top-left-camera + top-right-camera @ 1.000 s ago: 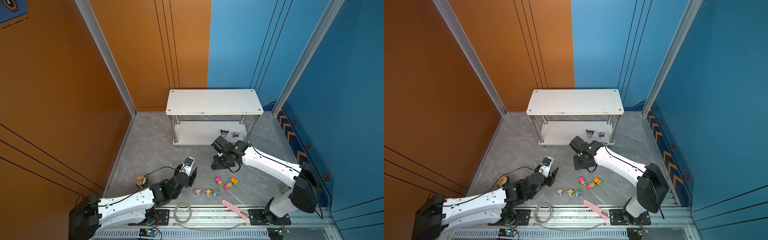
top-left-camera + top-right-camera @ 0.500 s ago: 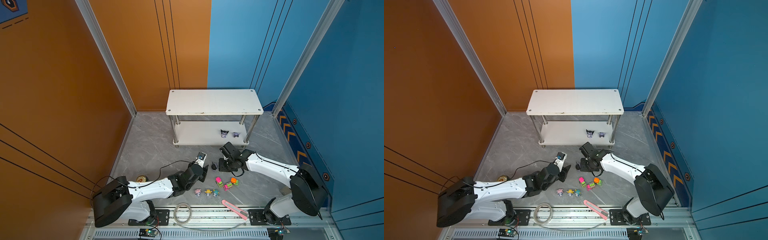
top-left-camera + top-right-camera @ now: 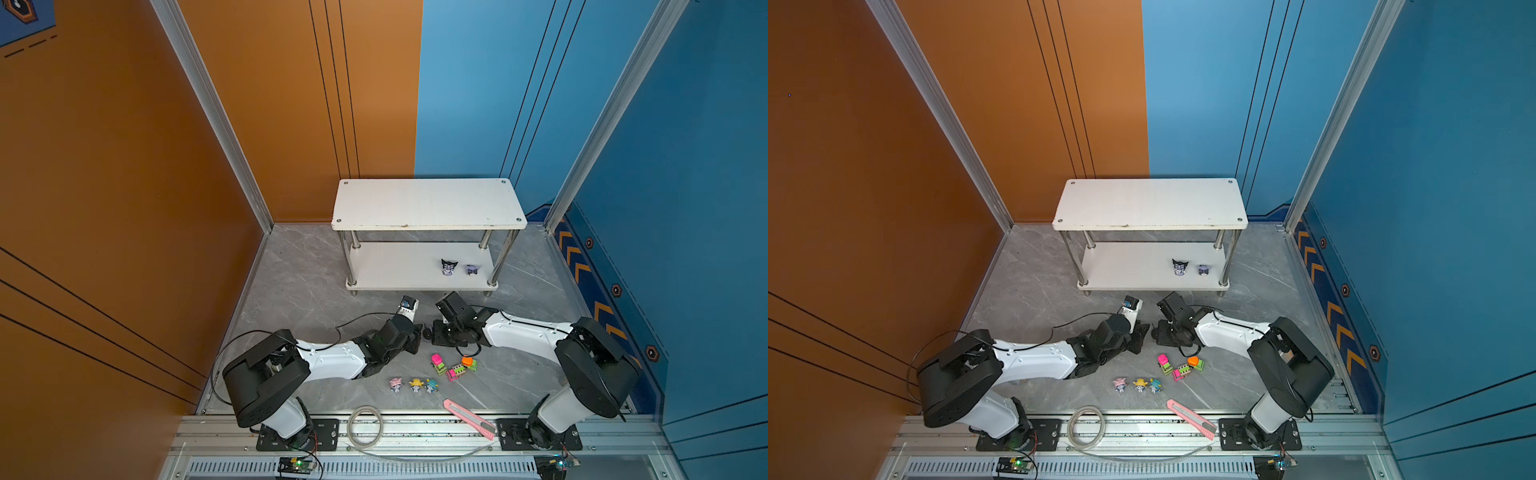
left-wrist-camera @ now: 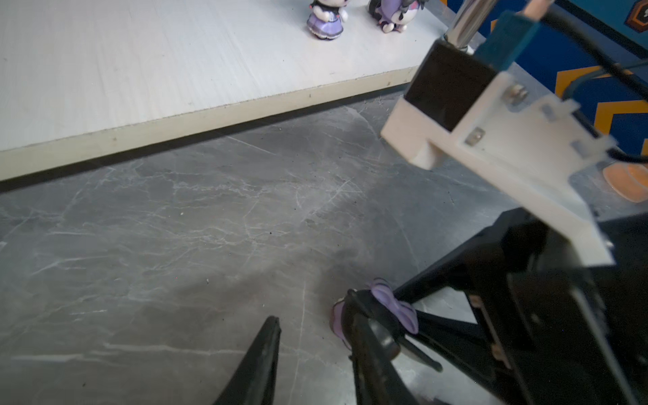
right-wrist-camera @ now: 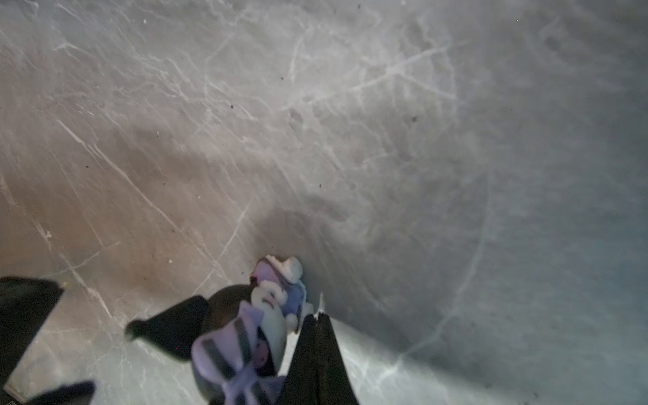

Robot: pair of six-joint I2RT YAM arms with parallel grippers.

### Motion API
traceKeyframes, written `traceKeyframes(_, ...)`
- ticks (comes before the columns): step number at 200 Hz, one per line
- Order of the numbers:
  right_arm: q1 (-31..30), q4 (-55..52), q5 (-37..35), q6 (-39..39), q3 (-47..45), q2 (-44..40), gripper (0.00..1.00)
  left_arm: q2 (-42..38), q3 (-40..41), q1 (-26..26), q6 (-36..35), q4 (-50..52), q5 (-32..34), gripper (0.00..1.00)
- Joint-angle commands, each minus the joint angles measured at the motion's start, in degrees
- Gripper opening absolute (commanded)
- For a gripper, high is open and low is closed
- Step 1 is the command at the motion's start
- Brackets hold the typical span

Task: Organize plastic toys on shelves
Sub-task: Pick up the plastic toy from the center of the table.

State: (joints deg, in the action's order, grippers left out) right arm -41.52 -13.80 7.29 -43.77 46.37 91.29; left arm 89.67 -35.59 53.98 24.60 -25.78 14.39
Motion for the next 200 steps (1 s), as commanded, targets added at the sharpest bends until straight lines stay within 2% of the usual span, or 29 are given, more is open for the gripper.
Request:
traceKeyframes(1, -1.95, 4.22, -0.74, -2.92, -1.27, 1.07, 0.00, 1.81, -2.32, -1.08, 0.89, -1.56, -3.63, 0.36)
traceKeyframes(68, -7.83, 10.84, -2.37, -8.57, -2.54, 3.53, 0.00, 2.61, -2.90, -4.68, 0.34, -2.78, -6.38, 0.36)
traceKeyframes(117, -9.81, 17.64, 1.13, -9.73, -2.67, 5.43, 0.00, -0.22, -2.41, -6.66, -1.26, -2.70, -7.70, 0.36)
traceKeyframes(132, -10.45, 15.89, 0.56, -8.44, -2.69, 3.16, 0.00, -1.73, -1.67, -7.20, -1.64, -2.32, -7.73, 0.37)
traceKeyframes(160, -11.84, 6.78, -4.64, -5.86, -2.69, -4.31, 0.00, -4.80, 0.09, -7.91, -2.10, -1.16, -7.23, 0.37)
traceKeyframes(182, -13.10, -1.49, -10.72, -4.50, -2.10, -10.07, 0.10, -7.14, 1.90, -8.33, -2.01, -0.70, -6.76, 0.40)
traceKeyframes(200, -13.33, -6.55, -15.01, -4.27, -1.77, -13.83, 0.35, -9.06, 3.26, -8.45, -1.68, 0.04, -6.31, 0.43)
